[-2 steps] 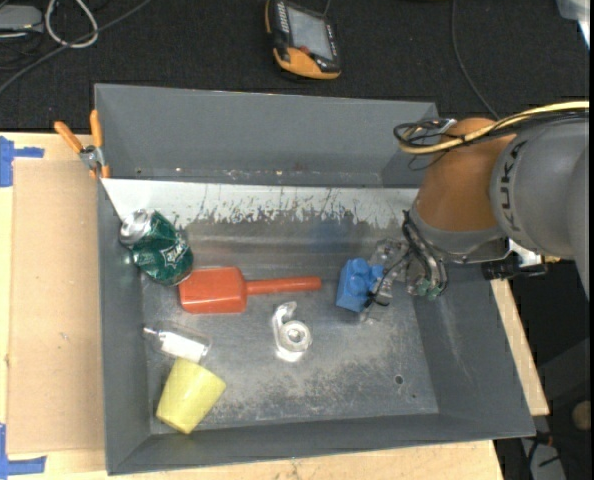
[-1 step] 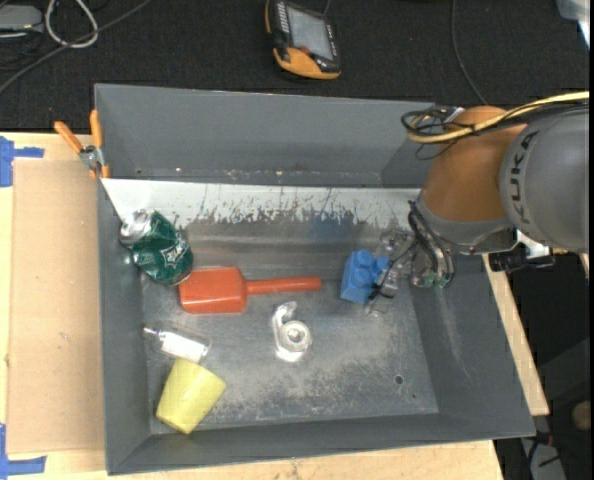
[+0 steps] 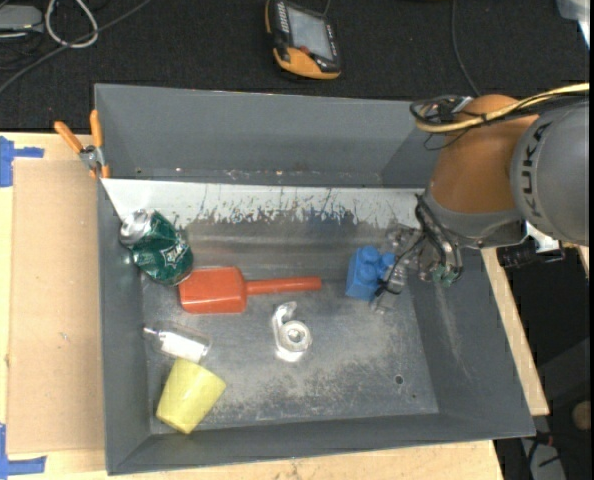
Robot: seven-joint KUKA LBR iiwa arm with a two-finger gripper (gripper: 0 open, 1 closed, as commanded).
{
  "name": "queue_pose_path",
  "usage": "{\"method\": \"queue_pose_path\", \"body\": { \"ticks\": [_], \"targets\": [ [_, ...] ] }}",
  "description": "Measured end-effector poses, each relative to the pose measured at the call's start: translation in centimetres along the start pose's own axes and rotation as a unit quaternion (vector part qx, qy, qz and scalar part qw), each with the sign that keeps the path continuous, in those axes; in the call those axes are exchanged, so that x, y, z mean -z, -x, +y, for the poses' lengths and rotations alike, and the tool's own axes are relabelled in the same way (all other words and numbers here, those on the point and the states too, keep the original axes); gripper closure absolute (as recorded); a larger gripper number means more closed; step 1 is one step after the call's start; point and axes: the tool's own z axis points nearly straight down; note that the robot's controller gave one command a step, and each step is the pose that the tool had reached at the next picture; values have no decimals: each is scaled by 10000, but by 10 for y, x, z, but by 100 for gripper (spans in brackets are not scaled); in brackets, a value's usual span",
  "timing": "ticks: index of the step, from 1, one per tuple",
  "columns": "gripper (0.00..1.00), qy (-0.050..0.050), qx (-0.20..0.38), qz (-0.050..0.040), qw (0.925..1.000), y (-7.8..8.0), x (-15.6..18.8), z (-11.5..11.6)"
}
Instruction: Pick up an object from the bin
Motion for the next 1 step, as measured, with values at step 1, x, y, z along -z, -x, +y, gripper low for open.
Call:
{"method": "queue_pose_path", "body": {
  "ticks": [1],
  "targets": [
    [100, 10, 5, -47, 10000, 1, 51, 1]
  ]
}}
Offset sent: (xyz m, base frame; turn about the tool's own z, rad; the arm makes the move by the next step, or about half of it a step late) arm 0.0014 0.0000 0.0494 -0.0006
